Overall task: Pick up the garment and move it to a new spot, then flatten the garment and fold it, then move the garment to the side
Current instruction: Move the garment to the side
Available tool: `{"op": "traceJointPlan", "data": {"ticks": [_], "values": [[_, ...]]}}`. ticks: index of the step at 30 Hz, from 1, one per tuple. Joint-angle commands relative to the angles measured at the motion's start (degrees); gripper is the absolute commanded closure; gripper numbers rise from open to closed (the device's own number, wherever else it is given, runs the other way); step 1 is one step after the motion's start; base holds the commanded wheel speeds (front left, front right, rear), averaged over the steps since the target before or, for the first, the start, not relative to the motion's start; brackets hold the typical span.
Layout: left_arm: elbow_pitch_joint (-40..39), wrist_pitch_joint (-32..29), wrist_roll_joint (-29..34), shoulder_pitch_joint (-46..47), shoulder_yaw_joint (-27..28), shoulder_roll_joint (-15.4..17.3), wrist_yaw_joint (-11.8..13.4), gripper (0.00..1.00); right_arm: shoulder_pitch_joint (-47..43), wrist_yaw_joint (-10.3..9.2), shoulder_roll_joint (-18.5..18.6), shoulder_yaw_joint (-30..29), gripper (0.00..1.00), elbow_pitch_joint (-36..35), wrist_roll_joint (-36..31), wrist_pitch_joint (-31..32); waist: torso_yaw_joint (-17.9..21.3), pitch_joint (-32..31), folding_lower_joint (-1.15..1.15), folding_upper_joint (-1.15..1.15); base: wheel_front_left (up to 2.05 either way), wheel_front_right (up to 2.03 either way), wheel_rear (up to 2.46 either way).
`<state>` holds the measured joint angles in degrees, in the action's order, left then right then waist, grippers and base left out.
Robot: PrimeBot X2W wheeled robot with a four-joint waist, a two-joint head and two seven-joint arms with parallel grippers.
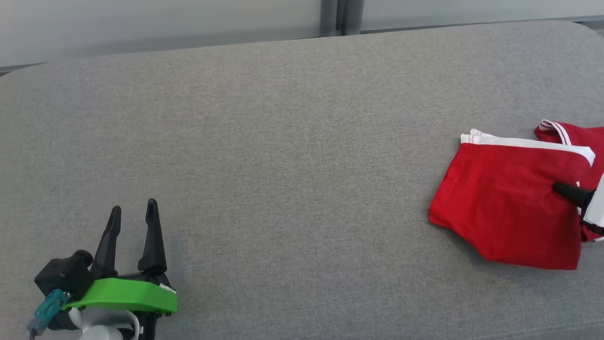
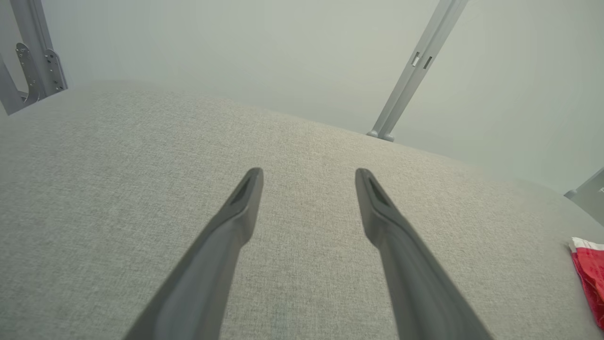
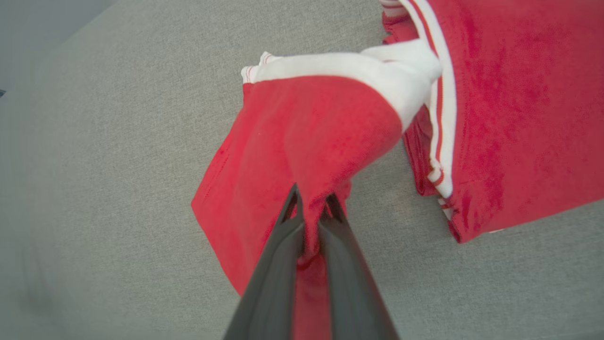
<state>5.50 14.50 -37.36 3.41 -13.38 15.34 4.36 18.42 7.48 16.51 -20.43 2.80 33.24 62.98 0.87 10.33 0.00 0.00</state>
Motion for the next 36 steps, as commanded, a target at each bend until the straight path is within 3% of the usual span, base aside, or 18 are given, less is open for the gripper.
{"op": "traceJointPlan", "data": {"ticks": [1,8,17,26,33,36], "values": [[-0.7,-0.2,0.3,1.1,0.1,0.4,0.4,0.0,0.3,0.03,0.7,0.4,1.0,-0.7,-0.7,0.0,4.1,2.8,0.0,0.0,0.0,0.0,0.0],[-2.1,-1.2,0.9,2.9,-0.2,1.1,1.0,0.0,3.6,0.03,3.0,4.4,1.0,-0.4,-2.6,-2.6,6.3,4.8,0.0,0.0,0.0,0.0,0.0],[-3.0,-2.5,1.8,5.7,-1.2,1.4,1.3,0.0,12.9,0.02,9.7,9.3,1.0,3.5,-4.0,-2.9,4.4,8.3,0.0,0.0,0.0,0.0,0.0],[-5.4,-3.4,2.6,7.0,-1.9,1.5,2.3,0.0,14.6,0.02,19.7,4.6,1.0,9.0,-3.5,-1.2,1.8,12.7,0.0,0.0,0.0,0.0,0.0],[-5.5,-3.6,2.8,8.2,-2.4,1.0,2.7,0.0,13.9,0.02,22.9,3.1,1.0,16.2,-9.5,-7.8,-0.4,13.7,0.0,0.0,0.0,0.0,0.0],[-5.4,-3.5,2.6,8.2,-2.6,0.7,2.8,0.0,12.7,-0.02,22.7,2.7,0.78,17.9,-13.3,-10.1,-1.3,13.6,0.0,0.0,0.0,0.0,0.0]]}}
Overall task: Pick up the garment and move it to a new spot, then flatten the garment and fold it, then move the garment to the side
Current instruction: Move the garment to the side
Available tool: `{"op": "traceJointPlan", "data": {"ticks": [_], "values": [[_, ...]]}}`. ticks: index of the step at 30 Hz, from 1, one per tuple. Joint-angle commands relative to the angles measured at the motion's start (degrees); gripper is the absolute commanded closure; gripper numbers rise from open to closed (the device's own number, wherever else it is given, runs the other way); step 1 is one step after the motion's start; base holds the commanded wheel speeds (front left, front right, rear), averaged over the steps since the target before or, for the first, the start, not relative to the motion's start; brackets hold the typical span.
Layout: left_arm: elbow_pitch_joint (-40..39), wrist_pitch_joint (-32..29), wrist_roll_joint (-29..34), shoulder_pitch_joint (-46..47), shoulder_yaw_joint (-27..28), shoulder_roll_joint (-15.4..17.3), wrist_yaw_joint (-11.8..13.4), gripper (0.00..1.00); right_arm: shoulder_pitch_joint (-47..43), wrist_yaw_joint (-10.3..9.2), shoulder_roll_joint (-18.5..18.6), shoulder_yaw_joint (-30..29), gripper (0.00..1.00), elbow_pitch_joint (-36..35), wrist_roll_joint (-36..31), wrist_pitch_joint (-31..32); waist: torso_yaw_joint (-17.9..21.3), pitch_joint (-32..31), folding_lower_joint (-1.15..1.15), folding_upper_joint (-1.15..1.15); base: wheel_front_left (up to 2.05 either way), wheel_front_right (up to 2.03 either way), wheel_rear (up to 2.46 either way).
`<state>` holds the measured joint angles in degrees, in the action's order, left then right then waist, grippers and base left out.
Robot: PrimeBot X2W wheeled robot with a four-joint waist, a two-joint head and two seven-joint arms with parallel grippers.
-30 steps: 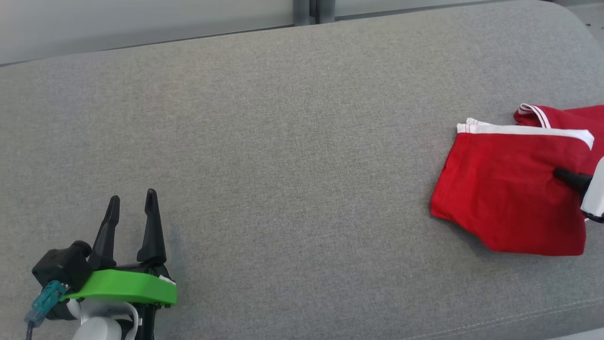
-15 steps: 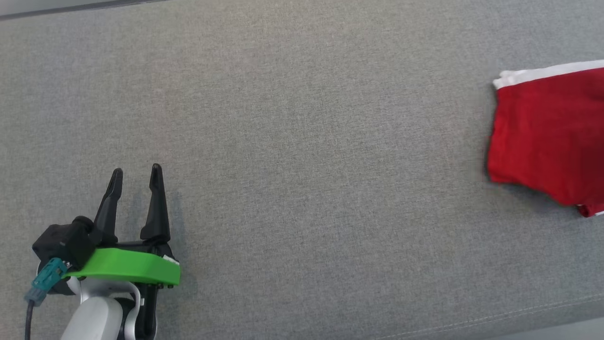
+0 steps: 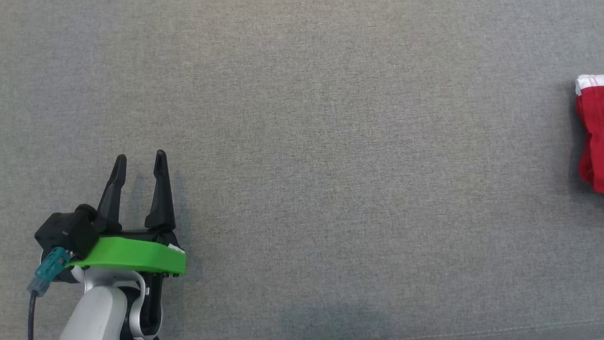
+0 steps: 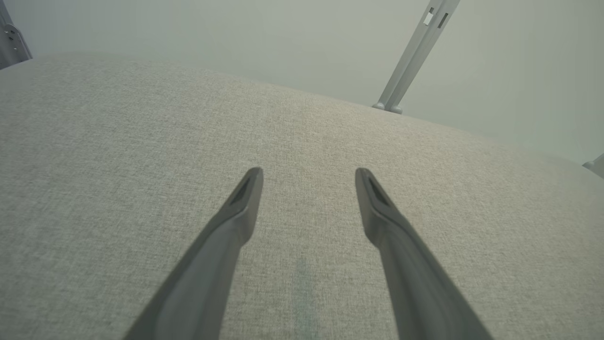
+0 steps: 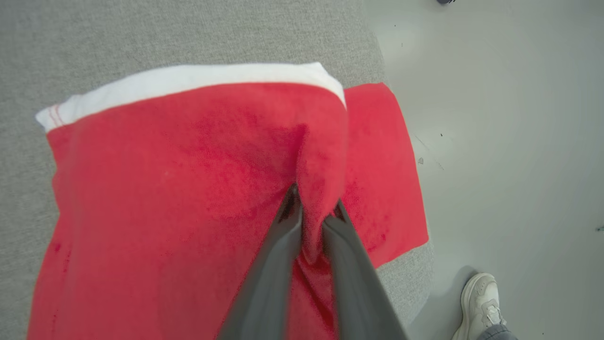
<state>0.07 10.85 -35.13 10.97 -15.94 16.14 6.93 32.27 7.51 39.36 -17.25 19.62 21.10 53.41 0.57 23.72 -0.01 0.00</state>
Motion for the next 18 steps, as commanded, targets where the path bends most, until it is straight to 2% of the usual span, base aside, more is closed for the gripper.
{"op": "traceJointPlan", "data": {"ticks": [1,2,3,9,12,18], "values": [[0.0,0.3,0.2,0.6,0.0,-0.3,0.3,0.0,-1.4,-0.04,-0.2,-0.5,0.37,1.2,-2.3,-1.2,-1.3,0.1,0.01,0.0,0.0,0.0,0.0],[0.0,0.3,0.2,0.6,0.0,-0.3,0.3,0.0,-1.4,-0.04,-0.2,-0.5,0.37,1.2,-2.3,-1.2,-1.3,0.1,0.01,0.0,0.0,0.0,0.0],[-0.1,0.3,0.1,0.4,0.0,-0.3,0.4,0.0,-1.5,-0.05,0.1,-1.0,0.0,1.5,-3.8,-2.2,-1.6,0.0,0.01,0.0,0.0,0.0,0.0],[0.3,0.9,-0.4,-1.1,0.2,-0.2,0.4,0.0,-4.0,-0.05,-0.1,-2.2,0.0,3.7,-7.2,-3.8,-2.4,-1.7,0.01,0.0,0.0,0.0,0.0],[0.8,1.4,-0.7,-2.3,0.6,0.2,0.4,0.0,-4.9,-0.05,-0.9,-1.5,0.0,0.5,-6.9,-10.7,-2.0,-4.0,0.01,0.0,0.0,0.0,0.0],[3.4,2.3,-1.4,-4.9,1.5,1.0,-0.8,0.0,-6.2,-0.07,-5.6,0.1,0.0,-5.6,-5.6,-28.7,-0.8,-9.6,0.01,0.0,0.0,0.0,0.0]]}}
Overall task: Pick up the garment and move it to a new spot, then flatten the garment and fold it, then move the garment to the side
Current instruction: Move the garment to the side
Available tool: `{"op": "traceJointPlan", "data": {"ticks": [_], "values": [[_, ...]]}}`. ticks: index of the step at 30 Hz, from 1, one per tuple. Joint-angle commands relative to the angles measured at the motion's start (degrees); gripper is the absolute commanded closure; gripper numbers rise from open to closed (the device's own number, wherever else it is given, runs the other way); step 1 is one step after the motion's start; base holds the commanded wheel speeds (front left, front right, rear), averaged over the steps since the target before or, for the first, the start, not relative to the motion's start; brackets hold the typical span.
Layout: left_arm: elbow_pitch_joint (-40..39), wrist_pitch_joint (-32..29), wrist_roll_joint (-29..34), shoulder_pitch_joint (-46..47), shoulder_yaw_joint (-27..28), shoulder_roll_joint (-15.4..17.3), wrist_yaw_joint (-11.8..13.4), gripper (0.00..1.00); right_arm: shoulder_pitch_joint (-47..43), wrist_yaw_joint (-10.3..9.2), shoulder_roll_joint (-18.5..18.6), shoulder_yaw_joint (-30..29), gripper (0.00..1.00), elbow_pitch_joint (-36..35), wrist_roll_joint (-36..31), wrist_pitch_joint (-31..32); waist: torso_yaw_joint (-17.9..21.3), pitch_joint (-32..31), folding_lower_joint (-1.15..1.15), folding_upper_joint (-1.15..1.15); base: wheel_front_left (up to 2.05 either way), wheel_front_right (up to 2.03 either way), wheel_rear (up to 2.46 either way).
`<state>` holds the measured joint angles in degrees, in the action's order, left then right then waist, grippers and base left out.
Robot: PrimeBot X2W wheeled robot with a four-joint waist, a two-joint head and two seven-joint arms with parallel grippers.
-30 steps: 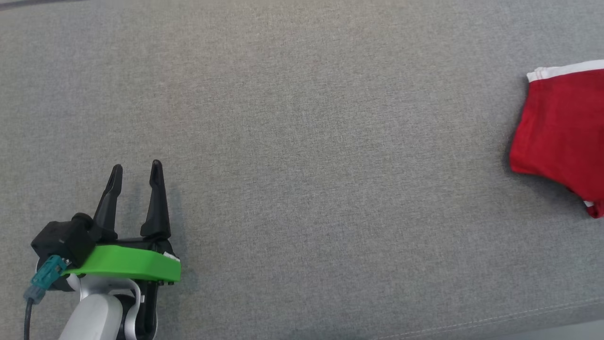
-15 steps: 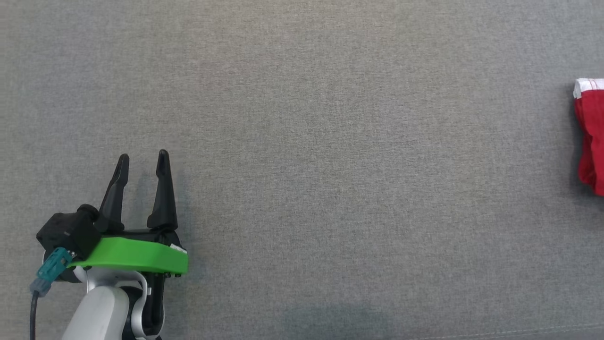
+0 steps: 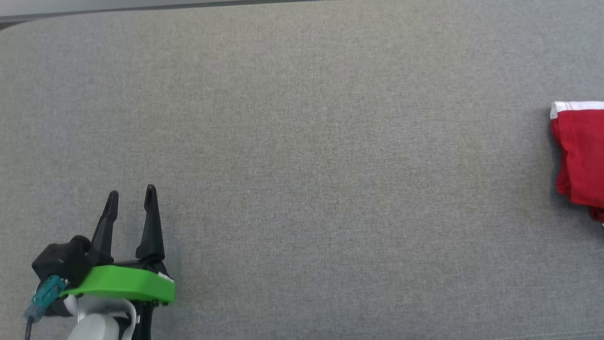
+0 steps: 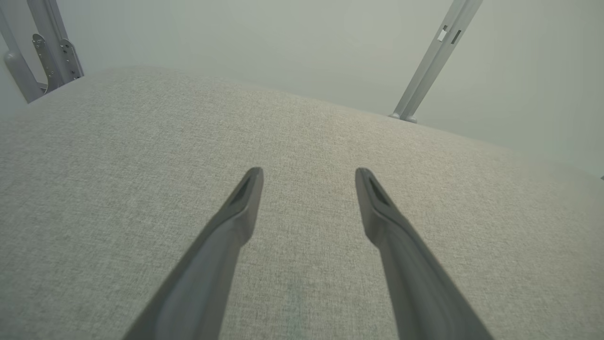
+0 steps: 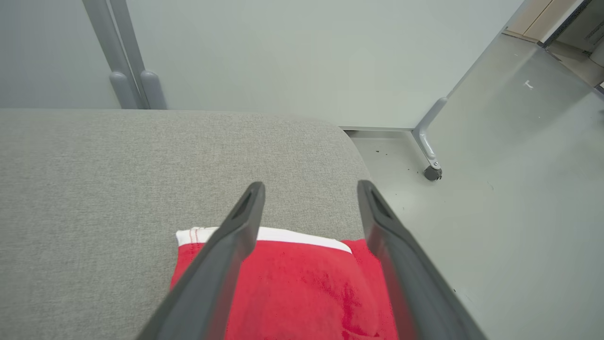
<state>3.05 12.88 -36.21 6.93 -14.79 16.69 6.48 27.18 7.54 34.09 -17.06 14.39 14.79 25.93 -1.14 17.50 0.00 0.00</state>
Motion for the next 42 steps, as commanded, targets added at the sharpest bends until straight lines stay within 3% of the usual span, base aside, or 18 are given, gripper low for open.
{"op": "traceJointPlan", "data": {"ticks": [1,4,10,13,23,30,36,42], "values": [[0.9,0.5,-0.8,-1.4,0.4,0.6,-1.0,0.0,-2.1,-0.1,-0.9,0.5,0.0,-1.6,0.6,-3.7,1.2,-4.3,0.0,0.0,0.0,0.0,0.0],[3.3,1.1,-1.3,-3.5,1.1,1.3,-2.6,0.0,-5.8,-0.09,-5.2,1.2,0.0,-4.6,2.7,-9.9,1.5,-7.8,0.0,0.0,0.0,0.0,0.0],[6.7,2.0,-3.0,-6.9,3.8,-0.2,-4.6,0.0,-15.1,-0.09,-11.1,3.8,0.0,-10.8,3.7,-18.1,1.1,-12.1,0.0,0.0,0.0,0.0,0.0],[8.8,2.3,-2.3,-8.1,4.8,-0.5,-5.5,0.0,-19.2,-0.1,-12.7,5.5,0.0,-12.3,3.2,-22.0,0.7,-13.4,0.0,0.0,0.0,0.0,0.0],[11.7,2.3,3.9,-10.5,8.6,-3.5,-8.2,0.0,-28.2,-0.08,-19.9,8.3,0.0,-3.7,-6.8,-38.6,-2.5,-17.4,0.0,0.0,0.0,0.0,0.0],[11.5,2.3,8.9,-11.0,9.3,-5.4,-9.6,0.0,-30.0,-0.09,-24.9,5.5,0.0,1.0,-11.1,-41.2,-3.9,-18.7,0.0,0.0,0.0,0.0,0.0],[12.0,2.3,12.0,-11.8,9.9,-6.8,-11.8,0.0,-31.7,-0.09,-27.8,2.8,0.0,-2.3,-14.0,-41.1,-3.6,-18.8,0.0,0.0,0.0,0.0,0.0],[13.0,2.3,13.7,-12.2,11.4,-8.5,-13.4,0.0,-33.0,-0.09,-29.1,4.4,0.0,-3.9,-15.5,-41.2,-3.0,-18.7,0.0,0.0,0.0,0.0,0.0]]}}
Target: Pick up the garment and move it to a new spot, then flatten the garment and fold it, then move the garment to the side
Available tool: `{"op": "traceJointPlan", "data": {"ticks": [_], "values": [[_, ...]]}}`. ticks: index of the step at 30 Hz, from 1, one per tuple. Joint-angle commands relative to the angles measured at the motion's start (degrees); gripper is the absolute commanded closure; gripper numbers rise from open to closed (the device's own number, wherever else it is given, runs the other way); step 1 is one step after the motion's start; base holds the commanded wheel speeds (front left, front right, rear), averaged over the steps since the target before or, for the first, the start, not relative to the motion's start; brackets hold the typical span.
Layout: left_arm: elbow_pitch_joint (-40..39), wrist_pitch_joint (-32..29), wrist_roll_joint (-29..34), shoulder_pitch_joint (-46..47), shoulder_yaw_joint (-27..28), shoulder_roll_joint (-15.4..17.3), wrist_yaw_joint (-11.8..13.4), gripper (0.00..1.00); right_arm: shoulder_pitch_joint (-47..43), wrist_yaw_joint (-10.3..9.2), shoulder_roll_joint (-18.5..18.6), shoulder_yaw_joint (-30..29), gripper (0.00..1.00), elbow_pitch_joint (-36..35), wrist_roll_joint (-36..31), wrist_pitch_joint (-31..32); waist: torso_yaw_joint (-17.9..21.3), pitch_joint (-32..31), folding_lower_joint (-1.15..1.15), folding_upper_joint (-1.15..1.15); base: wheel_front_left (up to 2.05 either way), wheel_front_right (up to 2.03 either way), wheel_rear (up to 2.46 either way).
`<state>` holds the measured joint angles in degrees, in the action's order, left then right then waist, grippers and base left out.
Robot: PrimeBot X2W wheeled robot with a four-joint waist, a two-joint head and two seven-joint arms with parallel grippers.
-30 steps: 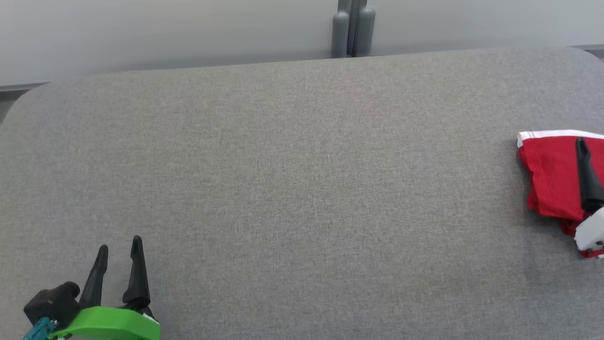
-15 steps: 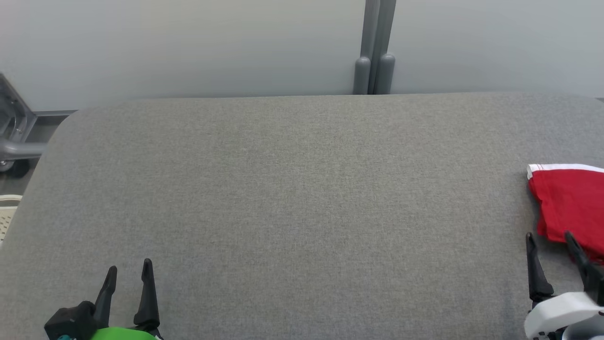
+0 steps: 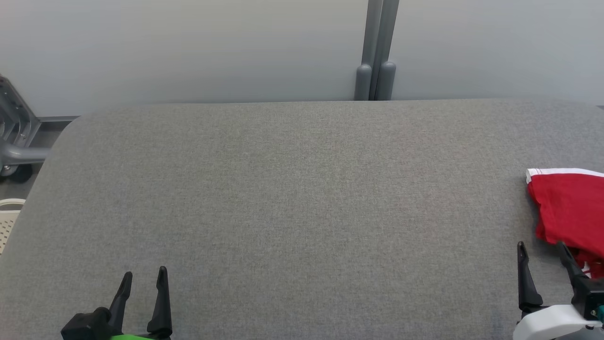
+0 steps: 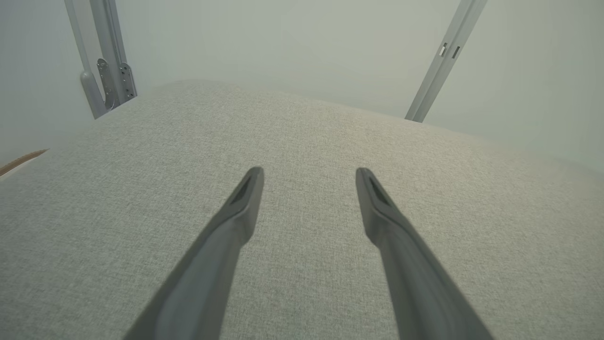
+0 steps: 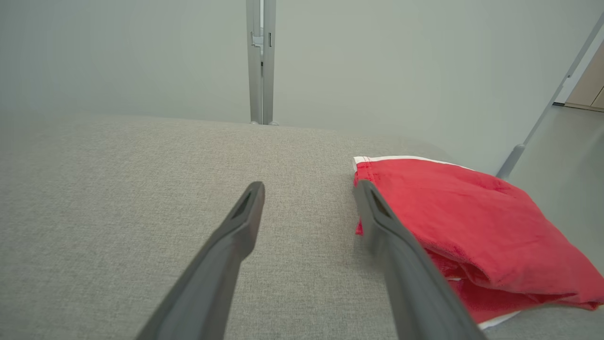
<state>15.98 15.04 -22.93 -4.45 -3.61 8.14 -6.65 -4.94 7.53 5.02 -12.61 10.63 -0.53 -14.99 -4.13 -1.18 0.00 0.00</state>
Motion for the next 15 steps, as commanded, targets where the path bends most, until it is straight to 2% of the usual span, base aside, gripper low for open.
{"op": "traceJointPlan", "data": {"ticks": [1,15], "values": [[0.1,0.1,0.6,-0.8,0.5,-0.2,-0.4,0.0,-0.9,-0.08,0.0,0.3,0.0,-0.5,-0.2,-0.2,0.0,0.0,0.0,0.0,0.0,0.0,0.0],[-1.1,0.2,2.6,0.9,2.0,-1.6,-0.9,0.0,-0.2,-0.08,-0.5,3.0,0.0,-3.6,0.3,-0.3,-1.0,0.0,0.0,0.0,0.0,0.0,0.0]]}}
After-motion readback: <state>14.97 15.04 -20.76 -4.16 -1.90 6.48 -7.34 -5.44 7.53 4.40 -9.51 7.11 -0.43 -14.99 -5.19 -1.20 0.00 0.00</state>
